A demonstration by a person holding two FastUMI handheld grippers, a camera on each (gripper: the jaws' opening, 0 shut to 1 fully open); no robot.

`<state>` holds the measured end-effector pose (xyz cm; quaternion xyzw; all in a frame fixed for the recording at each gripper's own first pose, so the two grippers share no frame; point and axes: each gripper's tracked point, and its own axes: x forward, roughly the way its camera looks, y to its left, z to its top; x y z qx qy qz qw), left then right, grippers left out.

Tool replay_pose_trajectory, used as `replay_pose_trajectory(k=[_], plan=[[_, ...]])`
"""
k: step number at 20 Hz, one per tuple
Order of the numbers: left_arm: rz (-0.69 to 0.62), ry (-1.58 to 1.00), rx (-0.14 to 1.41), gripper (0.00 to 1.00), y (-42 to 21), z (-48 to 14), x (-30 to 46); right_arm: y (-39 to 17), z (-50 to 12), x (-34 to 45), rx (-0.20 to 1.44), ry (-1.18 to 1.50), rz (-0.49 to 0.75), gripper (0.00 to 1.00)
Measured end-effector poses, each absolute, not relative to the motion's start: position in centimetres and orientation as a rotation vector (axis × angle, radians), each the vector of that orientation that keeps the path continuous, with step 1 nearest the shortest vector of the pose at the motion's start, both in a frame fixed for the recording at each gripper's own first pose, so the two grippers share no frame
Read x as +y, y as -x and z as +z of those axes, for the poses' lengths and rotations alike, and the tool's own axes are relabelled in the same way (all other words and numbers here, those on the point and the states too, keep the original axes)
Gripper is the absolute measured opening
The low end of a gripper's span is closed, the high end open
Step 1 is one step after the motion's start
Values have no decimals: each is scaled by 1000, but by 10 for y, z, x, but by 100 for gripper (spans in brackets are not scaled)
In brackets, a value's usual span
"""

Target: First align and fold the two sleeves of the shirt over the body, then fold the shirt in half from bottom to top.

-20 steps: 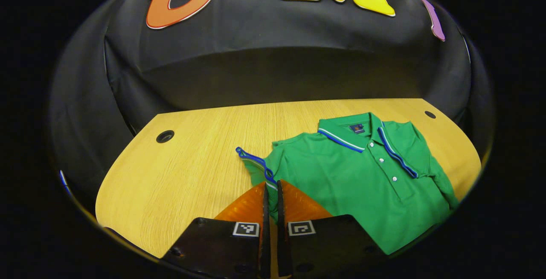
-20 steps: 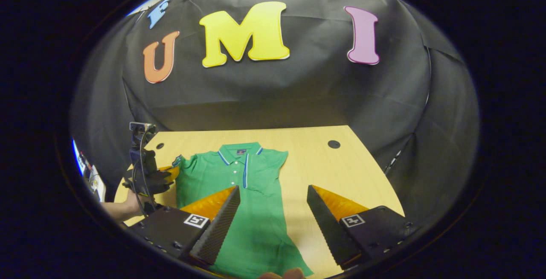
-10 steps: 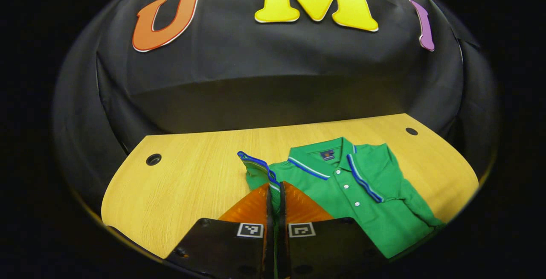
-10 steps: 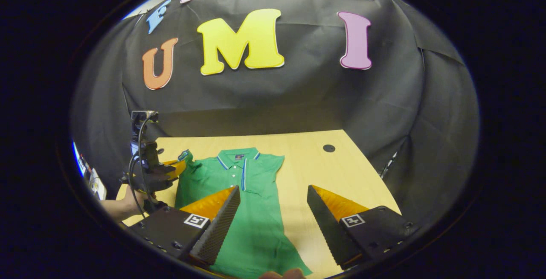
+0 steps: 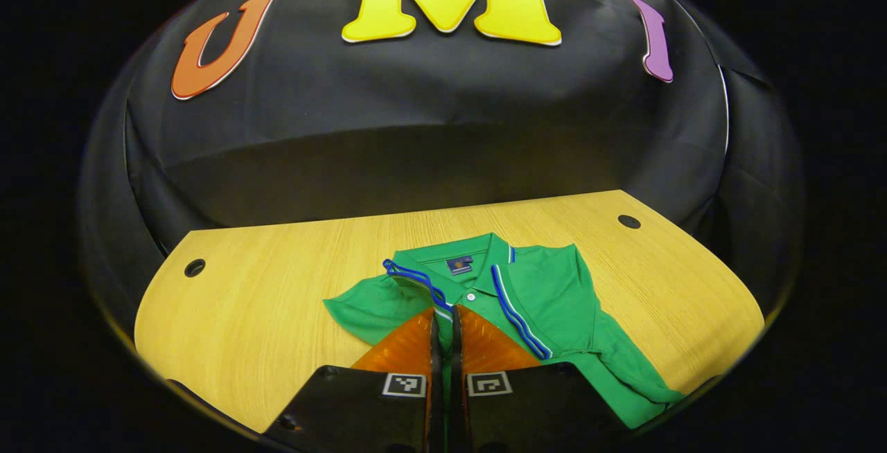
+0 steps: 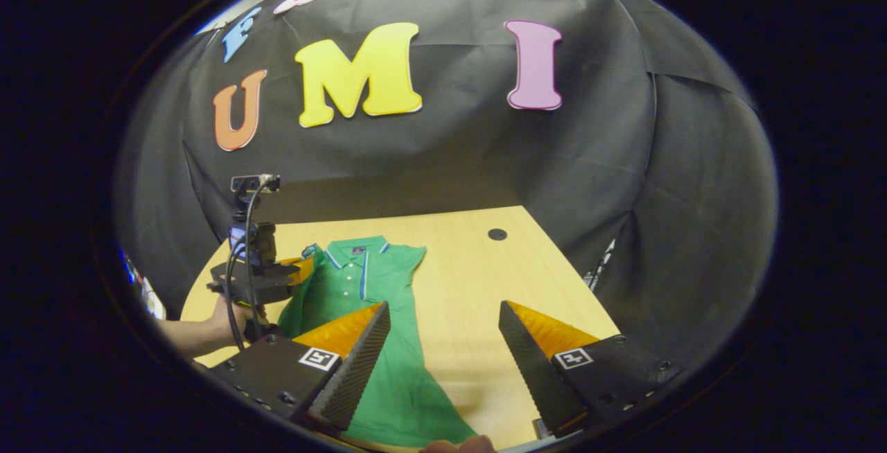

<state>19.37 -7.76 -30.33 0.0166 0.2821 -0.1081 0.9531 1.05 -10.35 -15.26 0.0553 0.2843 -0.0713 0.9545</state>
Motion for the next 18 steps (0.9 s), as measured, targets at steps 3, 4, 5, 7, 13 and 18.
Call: replay_pose_trajectory(k=[3,4,5,7,13,18], plan=[[-230,-37,590,10,-191,-315,-97,-4,-158,-114,594,-94,-150,96],[-229,-38,590,11,-190,-316,-101,-4,-158,-116,596,-93,-150,96],[-238,-33,596,12,-190,-321,-108,-3,-159,-116,600,-98,-150,96],[-244,-31,607,21,-184,-321,-113,-5,-158,-117,596,-107,-151,96],[-200,-27,501,100,-180,-278,-101,-13,-147,-103,558,-73,-118,96],[-173,-23,402,100,-151,-219,-83,-17,-135,-76,514,-36,-33,96]])
